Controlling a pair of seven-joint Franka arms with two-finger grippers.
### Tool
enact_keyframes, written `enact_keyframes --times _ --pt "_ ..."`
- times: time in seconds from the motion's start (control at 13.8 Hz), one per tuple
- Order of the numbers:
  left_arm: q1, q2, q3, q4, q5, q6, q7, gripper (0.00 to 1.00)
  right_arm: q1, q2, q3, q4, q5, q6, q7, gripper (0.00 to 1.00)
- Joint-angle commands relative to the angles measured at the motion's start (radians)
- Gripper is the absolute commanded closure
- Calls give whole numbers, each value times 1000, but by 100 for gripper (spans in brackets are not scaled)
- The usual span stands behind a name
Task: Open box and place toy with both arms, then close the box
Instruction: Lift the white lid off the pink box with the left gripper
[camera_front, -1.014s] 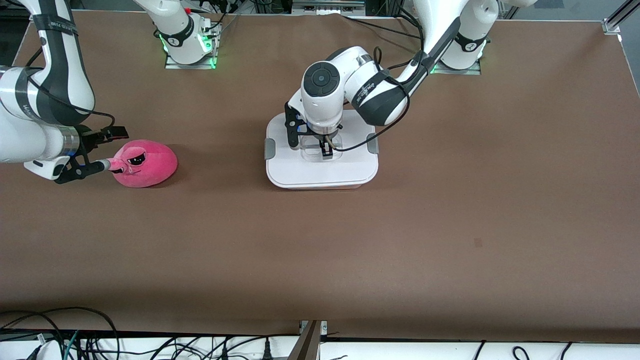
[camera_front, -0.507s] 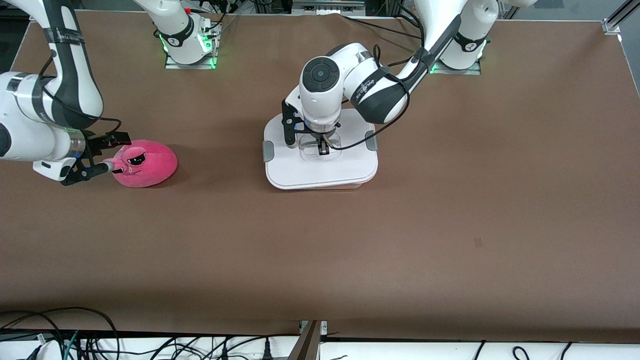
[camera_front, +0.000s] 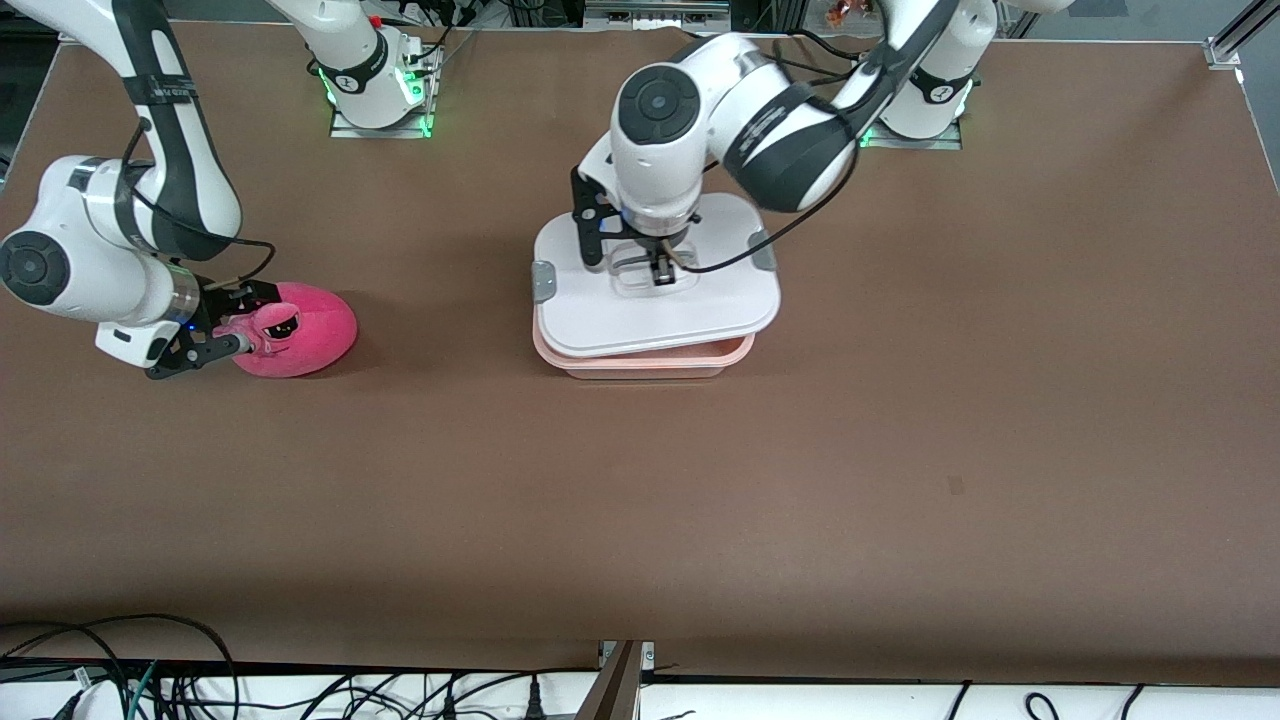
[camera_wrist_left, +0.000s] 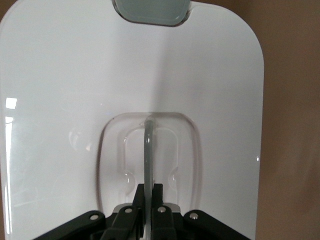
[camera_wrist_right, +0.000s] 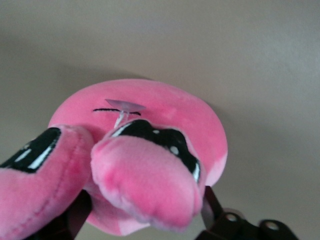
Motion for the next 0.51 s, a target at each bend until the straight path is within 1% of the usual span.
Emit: enact_keyframes --times 0.0,0.07,0.14,0.29,0.36,0.43 --pt "89 -32 -9 51 -45 -143 24 100 3 7 25 -11 3 51 -1 75" --pt "122 -33 -10 76 -47 -204 28 100 3 13 25 -6 4 66 -1 94" --pt "155 -33 -10 91 -45 -266 62 100 5 16 25 -5 4 75 2 100" --pt "230 -39 -3 107 -45 -340 175 100 15 22 25 26 8 62 10 100" --pt "281 -39 -10 108 -44 -377 233 100 25 24 25 41 9 57 10 100" --pt "318 -39 -7 113 -42 -418 292 100 25 22 25 46 23 52 10 100"
